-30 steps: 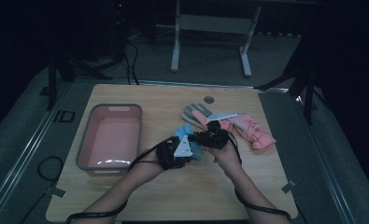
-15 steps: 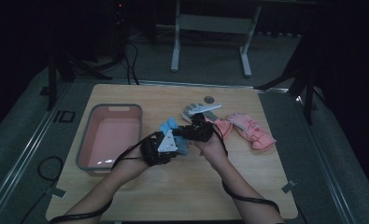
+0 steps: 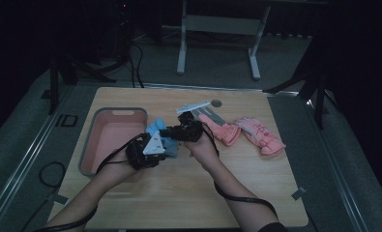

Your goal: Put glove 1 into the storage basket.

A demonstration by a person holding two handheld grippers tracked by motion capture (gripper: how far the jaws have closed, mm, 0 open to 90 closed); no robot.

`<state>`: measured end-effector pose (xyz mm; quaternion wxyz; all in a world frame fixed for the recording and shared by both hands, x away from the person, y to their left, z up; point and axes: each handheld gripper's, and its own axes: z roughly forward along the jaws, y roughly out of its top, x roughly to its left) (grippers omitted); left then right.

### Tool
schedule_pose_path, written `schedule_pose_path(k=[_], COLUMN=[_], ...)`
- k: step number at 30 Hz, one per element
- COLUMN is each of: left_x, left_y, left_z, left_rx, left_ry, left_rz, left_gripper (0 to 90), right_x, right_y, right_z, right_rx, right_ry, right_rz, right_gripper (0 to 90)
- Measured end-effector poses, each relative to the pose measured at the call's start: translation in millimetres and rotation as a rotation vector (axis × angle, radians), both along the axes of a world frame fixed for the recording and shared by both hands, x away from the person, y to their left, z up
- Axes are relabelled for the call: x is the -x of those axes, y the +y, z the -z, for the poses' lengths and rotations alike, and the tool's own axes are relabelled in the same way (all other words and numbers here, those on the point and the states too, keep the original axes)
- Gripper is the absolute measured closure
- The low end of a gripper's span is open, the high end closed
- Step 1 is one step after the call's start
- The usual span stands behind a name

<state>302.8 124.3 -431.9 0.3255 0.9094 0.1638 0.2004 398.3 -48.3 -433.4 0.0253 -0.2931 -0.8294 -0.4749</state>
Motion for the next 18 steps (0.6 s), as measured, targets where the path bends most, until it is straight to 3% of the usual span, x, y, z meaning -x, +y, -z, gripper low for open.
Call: schedule_pose_path(k=[5, 6, 18], left_x=[0.4, 1.0, 7.2], left_y=[6.2, 21.5, 63.7], left_z=[-1.4, -3.7, -1.5], left_rx=[-0.006, -0.009, -0.021], left_ry=[-0.002, 0.002, 0.01], left_rz=[-0.008, -0.028, -0.079], left_gripper=[77.3, 77.3, 77.3], right_x=[-1.6, -3.1, -4.4], right_y=[11.3, 24.3, 72.9], right_z=[-1.7, -3.2, -2.2], right_rx=[-0.004, -0.006, -0.006], right_ry=[0.002, 0.002, 0.007], right_rz=[-0.011, -0.026, -0.08], right_gripper=[79.5, 79.5, 79.6])
